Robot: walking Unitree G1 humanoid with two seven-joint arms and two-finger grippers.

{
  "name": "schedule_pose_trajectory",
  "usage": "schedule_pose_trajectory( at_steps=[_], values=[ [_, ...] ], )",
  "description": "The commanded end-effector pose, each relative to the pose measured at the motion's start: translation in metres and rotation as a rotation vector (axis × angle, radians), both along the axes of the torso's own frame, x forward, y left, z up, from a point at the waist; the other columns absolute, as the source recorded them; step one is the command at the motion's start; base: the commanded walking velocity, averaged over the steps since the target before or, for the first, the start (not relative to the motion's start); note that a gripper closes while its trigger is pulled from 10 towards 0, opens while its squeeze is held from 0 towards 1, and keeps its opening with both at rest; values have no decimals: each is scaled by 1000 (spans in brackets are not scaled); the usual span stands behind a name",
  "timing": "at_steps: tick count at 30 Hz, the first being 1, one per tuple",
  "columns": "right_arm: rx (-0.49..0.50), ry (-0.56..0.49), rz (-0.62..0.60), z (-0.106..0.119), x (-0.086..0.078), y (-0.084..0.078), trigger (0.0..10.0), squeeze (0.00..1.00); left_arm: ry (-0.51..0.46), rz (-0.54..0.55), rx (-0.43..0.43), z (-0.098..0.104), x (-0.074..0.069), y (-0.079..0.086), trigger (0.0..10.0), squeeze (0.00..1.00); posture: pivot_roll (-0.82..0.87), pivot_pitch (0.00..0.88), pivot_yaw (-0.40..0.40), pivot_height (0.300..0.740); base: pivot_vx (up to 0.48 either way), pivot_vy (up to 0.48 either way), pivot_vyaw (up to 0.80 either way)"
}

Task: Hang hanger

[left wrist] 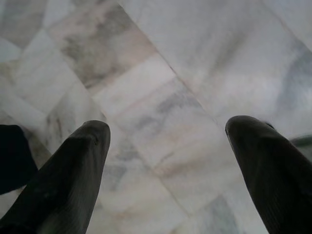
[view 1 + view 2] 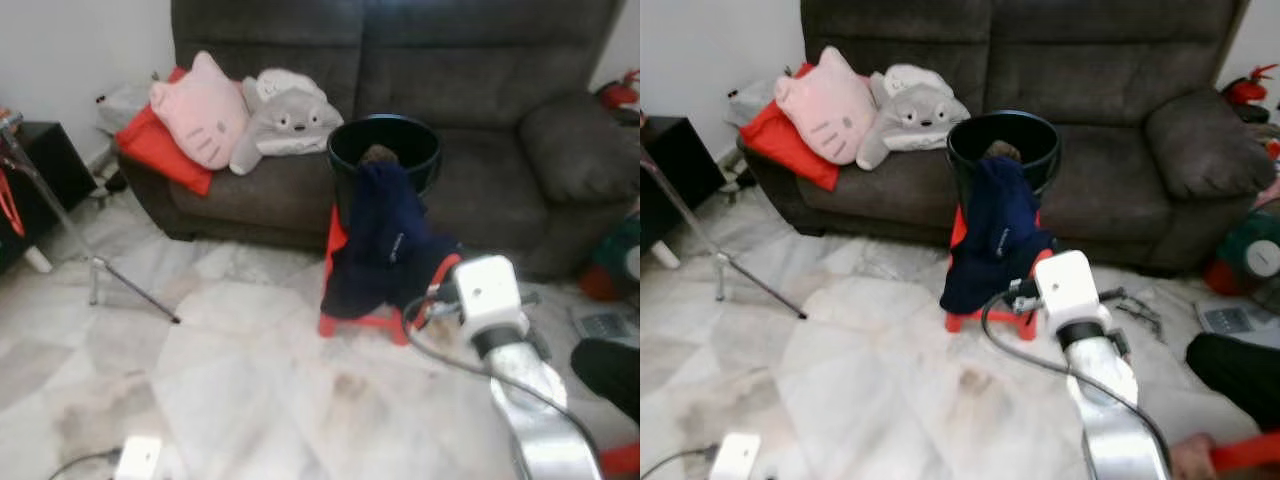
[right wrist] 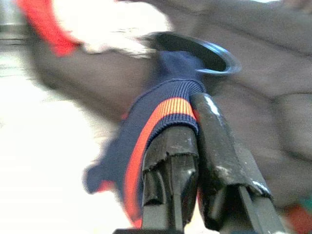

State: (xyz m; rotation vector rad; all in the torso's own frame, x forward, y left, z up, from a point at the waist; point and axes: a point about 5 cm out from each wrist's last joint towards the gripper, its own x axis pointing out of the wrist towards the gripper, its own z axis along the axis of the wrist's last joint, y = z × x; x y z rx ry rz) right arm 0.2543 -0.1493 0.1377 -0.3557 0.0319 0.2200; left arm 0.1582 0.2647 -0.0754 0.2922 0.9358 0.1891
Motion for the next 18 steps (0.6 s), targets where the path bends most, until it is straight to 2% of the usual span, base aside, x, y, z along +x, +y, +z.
schedule_pose_trajectory(
  at_steps=[1,6,7,10,11,12,14,15,17,18],
  values=[
    [36,-30,105,13,-3,12,10000,0,9,-8,7,0,0,0,10000,0,-202,25,29,740,0,0,0],
    [107,9,330,20,-14,37,10000,0,11,-8,10,0,0,0,10000,0,-204,21,29,740,0,0,0],
    [111,8,350,21,-14,39,10000,0,11,-8,10,0,0,0,10000,0,-206,16,28,740,0,0,0],
    [117,-14,299,23,-10,35,10000,0,12,-7,10,0,-1,0,10000,0,-205,13,28,740,0,0,0],
    [120,-21,213,23,-2,22,10000,0,12,-7,10,-1,-1,0,10000,0,-203,11,28,740,0,0,0],
    [120,-21,213,23,-2,22,10000,0,12,-7,10,-1,-1,0,10000,0,-203,11,28,740,0,0,0],
    [182,-42,-59,22,13,-16,10000,0,14,-8,10,-1,-1,0,10000,0,-203,9,28,740,0,0,0],
    [182,-42,-59,22,13,-16,10000,0,14,-8,10,-1,-1,0,10000,0,-203,9,28,740,0,0,0],
    [232,-14,-397,7,18,-65,10000,0,17,-9,10,-1,-2,-1,10000,0,-201,4,30,740,0,0,0],
    [257,-12,-448,5,17,-73,10000,0,17,-9,10,-1,-2,-1,10000,0,-201,4,30,740,0,0,0]
  ],
)
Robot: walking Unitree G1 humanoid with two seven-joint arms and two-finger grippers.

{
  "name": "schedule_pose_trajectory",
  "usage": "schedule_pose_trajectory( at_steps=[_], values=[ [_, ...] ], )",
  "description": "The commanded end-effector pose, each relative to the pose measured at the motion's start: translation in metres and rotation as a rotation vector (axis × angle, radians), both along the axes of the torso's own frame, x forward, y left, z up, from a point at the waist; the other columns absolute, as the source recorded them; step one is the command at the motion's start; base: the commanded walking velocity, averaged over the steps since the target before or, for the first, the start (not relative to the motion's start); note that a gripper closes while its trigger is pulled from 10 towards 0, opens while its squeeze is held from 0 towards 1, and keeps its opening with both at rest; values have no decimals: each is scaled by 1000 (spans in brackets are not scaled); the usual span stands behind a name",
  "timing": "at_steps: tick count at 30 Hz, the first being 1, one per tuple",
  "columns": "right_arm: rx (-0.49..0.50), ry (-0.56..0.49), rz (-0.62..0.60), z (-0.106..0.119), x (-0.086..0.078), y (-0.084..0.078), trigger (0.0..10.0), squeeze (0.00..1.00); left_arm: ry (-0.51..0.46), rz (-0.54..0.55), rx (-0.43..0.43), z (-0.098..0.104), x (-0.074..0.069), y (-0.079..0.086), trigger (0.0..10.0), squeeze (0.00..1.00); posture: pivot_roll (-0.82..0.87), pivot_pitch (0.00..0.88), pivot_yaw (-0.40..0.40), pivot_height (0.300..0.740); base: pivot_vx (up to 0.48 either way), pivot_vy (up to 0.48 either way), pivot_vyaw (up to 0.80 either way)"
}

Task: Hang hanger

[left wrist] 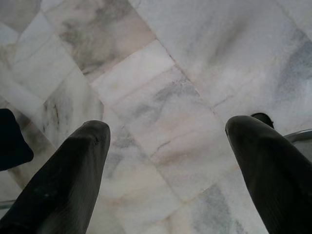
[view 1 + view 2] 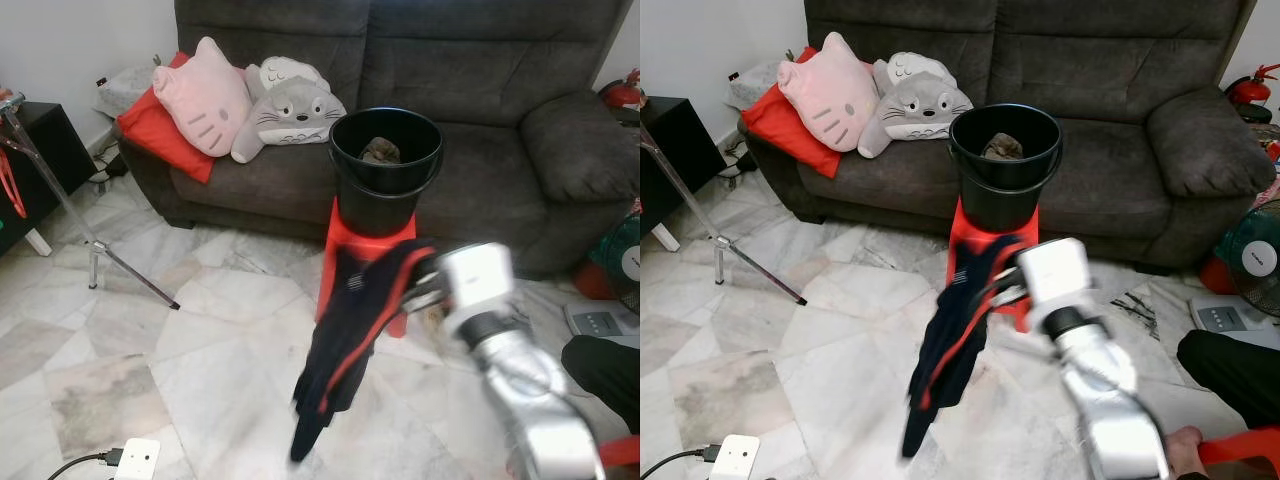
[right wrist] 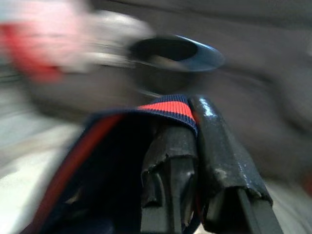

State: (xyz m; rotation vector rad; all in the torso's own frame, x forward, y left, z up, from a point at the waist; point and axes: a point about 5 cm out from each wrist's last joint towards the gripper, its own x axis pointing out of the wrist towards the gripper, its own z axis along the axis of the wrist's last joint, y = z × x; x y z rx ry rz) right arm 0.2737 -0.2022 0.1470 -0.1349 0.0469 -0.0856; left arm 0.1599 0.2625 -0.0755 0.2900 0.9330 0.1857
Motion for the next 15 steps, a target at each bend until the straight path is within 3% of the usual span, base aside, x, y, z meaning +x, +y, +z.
schedule_pose_trajectory(
  at_steps=[1,2,5,15],
  values=[
    [61,13,-163,-5,-3,-25,10000,0,19,-6,13,-1,-3,1,10000,0,-201,4,30,740,0,0,0],
    [80,11,-236,-8,-4,-35,10000,0,18,-6,13,-1,-3,2,10000,0,-193,3,32,740,0,0,0],
    [58,11,-283,-11,-6,-43,10000,0,16,-4,14,-1,-3,2,10000,0,-189,9,33,740,0,0,0],
    [65,-47,-322,-8,-5,-33,10000,0,17,-17,21,1,-1,4,10000,0,-193,23,48,740,0,0,0]
  ],
)
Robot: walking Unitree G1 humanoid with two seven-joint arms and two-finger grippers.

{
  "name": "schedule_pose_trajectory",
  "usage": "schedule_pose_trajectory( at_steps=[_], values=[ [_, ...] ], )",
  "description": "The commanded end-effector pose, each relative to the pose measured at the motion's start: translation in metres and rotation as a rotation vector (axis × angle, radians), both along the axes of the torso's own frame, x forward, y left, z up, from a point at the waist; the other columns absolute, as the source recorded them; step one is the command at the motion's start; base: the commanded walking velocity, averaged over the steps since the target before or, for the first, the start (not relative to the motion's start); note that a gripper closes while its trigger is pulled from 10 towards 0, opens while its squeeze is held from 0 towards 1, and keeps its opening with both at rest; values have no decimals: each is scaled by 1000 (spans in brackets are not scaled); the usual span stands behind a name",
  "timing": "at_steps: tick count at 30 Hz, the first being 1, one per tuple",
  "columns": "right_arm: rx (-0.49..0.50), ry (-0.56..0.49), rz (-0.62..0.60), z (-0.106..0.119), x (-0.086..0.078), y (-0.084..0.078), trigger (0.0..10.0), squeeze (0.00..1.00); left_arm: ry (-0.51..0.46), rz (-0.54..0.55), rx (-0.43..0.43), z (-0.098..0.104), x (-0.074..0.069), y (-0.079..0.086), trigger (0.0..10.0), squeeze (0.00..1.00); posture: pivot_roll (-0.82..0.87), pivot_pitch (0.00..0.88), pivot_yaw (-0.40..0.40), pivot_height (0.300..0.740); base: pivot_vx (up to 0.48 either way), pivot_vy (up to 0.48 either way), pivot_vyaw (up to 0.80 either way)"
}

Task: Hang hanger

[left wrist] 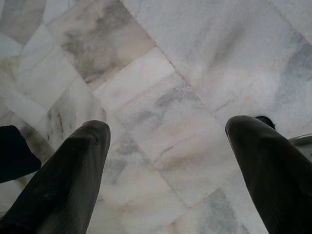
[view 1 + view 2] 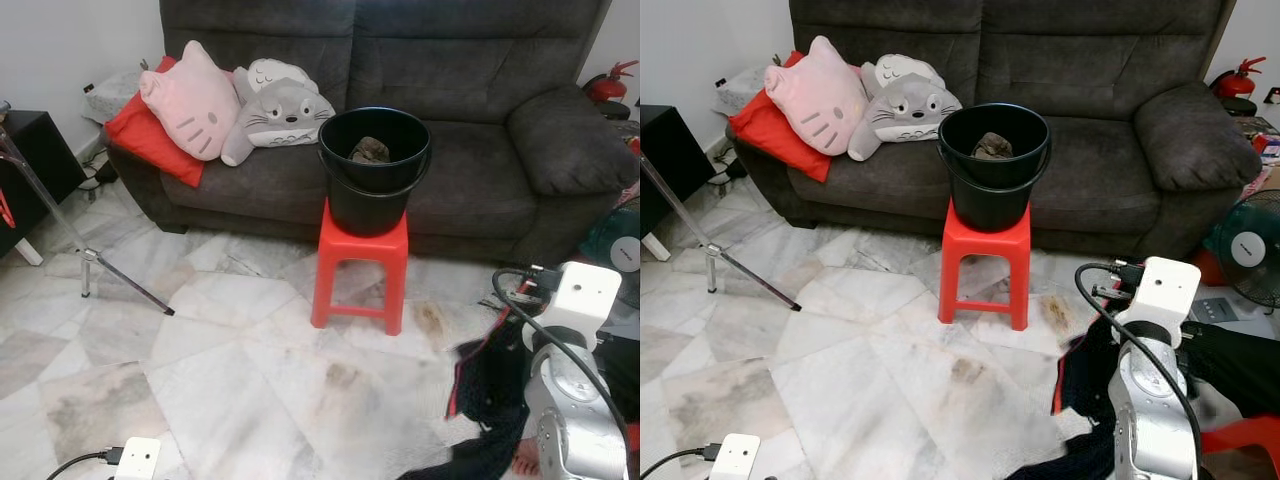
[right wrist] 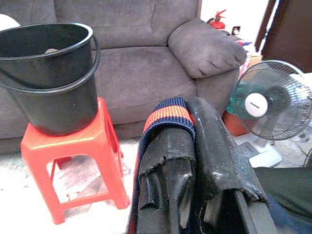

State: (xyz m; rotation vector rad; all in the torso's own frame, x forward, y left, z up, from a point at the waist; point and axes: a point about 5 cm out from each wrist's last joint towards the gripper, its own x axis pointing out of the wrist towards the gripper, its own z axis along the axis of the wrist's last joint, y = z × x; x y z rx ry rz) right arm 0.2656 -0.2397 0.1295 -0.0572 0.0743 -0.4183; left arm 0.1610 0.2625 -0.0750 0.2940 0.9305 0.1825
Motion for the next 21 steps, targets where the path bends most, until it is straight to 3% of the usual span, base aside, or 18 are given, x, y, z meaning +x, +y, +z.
schedule_pose_trajectory(
  at_steps=[1,6,15,21],
  values=[
    [-20,-47,17,9,4,6,10000,0,18,-13,19,0,-2,4,10000,0,-193,23,48,740,0,0,0],
    [-37,-51,37,10,5,11,10000,0,18,-15,20,1,-1,4,10000,0,-190,26,45,740,0,0,0],
    [-92,-59,61,13,8,15,10000,0,17,-13,19,1,-1,4,10000,0,-191,29,44,740,0,0,587],
    [-79,-61,69,13,9,17,10000,0,19,-12,17,0,-2,3,10000,0,-185,31,43,740,0,0,568]
  ],
)
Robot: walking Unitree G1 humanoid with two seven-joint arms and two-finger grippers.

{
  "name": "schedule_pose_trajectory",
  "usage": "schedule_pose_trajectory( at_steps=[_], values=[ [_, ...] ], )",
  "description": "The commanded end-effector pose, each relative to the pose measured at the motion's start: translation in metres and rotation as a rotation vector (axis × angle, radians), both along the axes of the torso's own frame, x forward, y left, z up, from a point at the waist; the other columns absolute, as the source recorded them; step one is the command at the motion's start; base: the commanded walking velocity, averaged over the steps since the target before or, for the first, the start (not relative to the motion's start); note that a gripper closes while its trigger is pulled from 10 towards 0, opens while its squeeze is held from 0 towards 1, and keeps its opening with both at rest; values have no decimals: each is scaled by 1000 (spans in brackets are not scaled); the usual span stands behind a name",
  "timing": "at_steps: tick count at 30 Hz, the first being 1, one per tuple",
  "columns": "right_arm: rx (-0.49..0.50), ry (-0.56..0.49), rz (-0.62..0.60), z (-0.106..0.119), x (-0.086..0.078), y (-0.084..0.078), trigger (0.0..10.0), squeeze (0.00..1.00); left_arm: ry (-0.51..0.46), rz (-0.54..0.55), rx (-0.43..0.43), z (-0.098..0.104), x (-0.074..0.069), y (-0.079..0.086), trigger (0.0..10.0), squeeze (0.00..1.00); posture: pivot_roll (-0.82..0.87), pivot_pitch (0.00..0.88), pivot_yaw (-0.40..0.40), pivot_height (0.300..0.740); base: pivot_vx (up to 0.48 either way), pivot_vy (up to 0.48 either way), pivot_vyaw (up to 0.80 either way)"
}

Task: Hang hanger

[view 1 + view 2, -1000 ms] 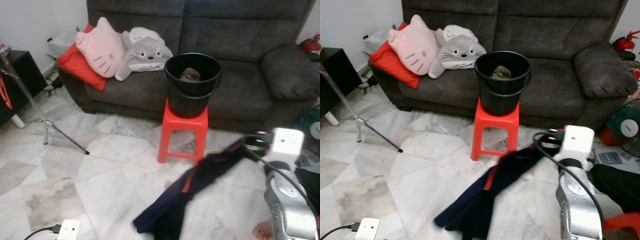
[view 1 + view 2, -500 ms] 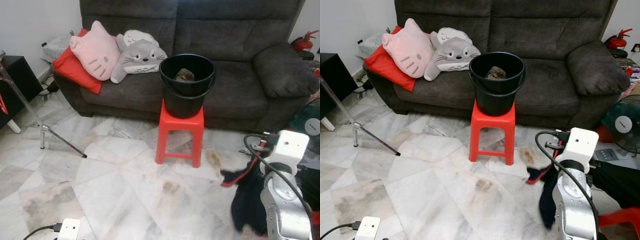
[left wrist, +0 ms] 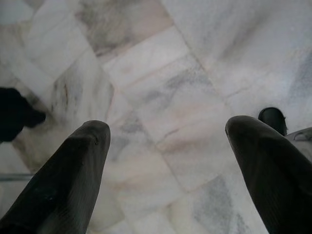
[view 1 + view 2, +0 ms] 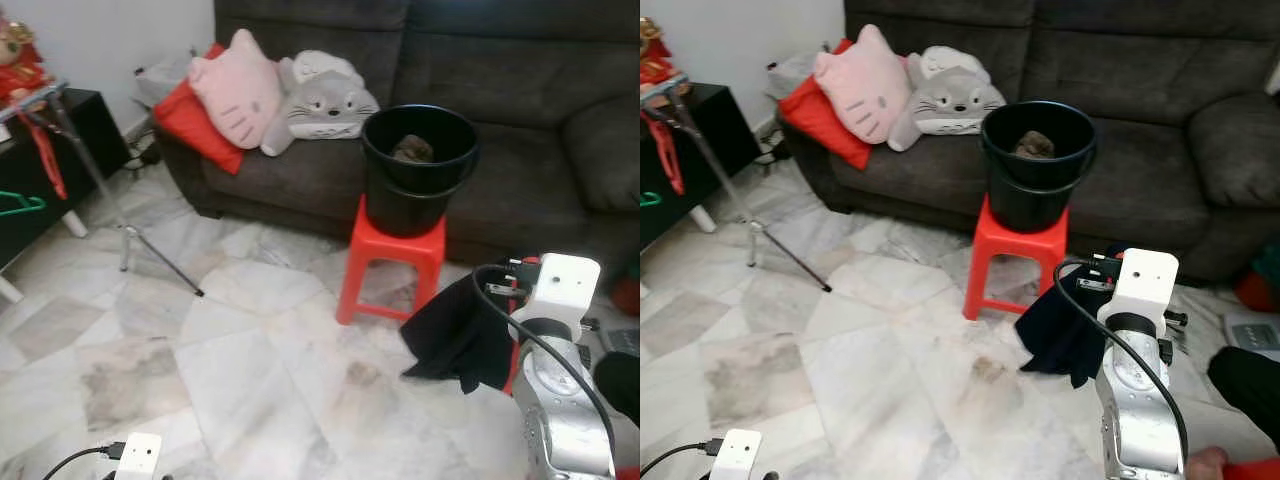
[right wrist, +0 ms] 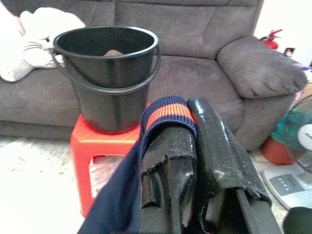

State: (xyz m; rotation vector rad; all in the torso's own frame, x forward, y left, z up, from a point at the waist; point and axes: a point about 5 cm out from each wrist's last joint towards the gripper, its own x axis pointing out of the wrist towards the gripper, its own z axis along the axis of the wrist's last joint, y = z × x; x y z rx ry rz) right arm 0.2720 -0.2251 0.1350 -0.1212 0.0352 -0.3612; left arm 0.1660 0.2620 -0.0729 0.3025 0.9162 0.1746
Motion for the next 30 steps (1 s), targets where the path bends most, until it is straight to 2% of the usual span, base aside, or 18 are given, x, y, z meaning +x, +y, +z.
schedule_pose_trajectory(
  at_steps=[1,30],
  values=[
    [-10,-38,10,7,3,2,10000,0,31,1,12,-2,-7,4,10000,0,-185,31,43,740,0,0,563],
    [-23,-34,32,7,6,3,10000,0,29,13,5,-3,-8,2,10000,0,-183,0,30,740,0,0,561]
  ],
)
